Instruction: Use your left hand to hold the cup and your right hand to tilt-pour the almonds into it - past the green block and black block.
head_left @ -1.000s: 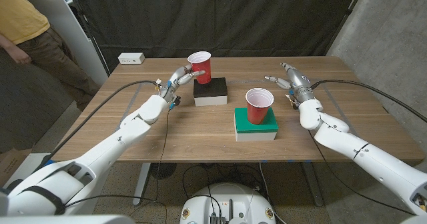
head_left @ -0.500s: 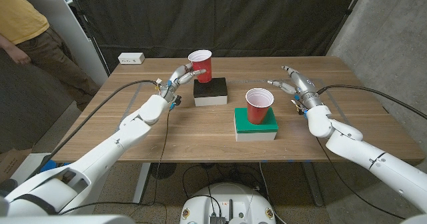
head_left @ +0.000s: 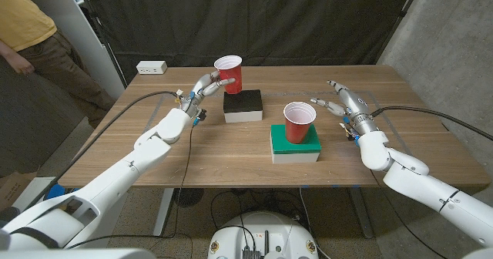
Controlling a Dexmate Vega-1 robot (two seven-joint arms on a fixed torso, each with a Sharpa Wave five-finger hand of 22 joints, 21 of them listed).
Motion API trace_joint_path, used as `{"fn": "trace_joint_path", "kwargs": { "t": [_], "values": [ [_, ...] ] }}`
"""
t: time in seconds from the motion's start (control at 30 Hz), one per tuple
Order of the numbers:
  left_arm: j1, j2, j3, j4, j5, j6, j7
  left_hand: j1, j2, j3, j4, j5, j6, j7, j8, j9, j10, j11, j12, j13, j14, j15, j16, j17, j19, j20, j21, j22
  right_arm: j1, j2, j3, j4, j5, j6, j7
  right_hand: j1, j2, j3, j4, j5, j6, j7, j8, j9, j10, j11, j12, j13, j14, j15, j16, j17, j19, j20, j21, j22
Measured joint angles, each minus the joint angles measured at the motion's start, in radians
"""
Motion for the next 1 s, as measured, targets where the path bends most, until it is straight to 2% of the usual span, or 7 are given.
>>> {"fn": "trace_joint_path", "kwargs": {
  "t": [0.3,0.6,1.0],
  "values": [
    [0.002,0.000,-0.007,-0.005,0.000,-0.015,0.002,0.002,-0.002,0.000,0.000,0.000,0.005,-0.005,0.000,0.000,0.000,0.000,0.000,0.000,0.001,0.001,0.000,0.001,0.000,0.000,-0.002,0.000,-0.089,-0.026,0.056,-0.053,0.002,0.017,-0.021,0.000,0.000,0.000,0.000,0.000,0.000,0.000,0.000,0.000,0.000,0.000,0.000,0.000,0.000,0.000,0.000,-0.001,0.000,0.000,0.000,0.000],
    [0.008,-0.004,-0.015,-0.015,0.002,-0.021,0.008,0.006,0.000,-0.004,-0.004,0.000,0.010,-0.001,0.000,0.000,0.006,0.005,-0.001,0.000,0.007,-0.004,0.000,0.003,0.009,0.002,-0.005,0.000,-0.180,-0.047,0.110,-0.101,-0.019,0.014,-0.048,0.027,0.000,0.008,-0.008,0.000,0.000,0.000,0.000,0.000,0.000,0.000,-0.001,0.000,0.000,0.000,0.000,-0.003,0.000,0.000,0.000,0.000],
    [0.029,0.004,-0.030,-0.041,0.003,-0.022,0.021,0.007,0.000,-0.004,-0.004,0.000,0.021,-0.003,0.000,-0.001,0.014,0.003,-0.005,0.000,0.011,0.001,0.000,0.003,0.009,0.002,-0.005,0.000,-0.271,-0.066,0.164,-0.155,-0.041,0.001,-0.048,0.044,-0.017,0.012,-0.012,0.004,-0.011,0.003,-0.005,0.000,-0.018,0.000,-0.012,0.000,-0.010,0.010,-0.005,-0.007,-0.008,0.000,-0.008,0.000]
  ]
}}
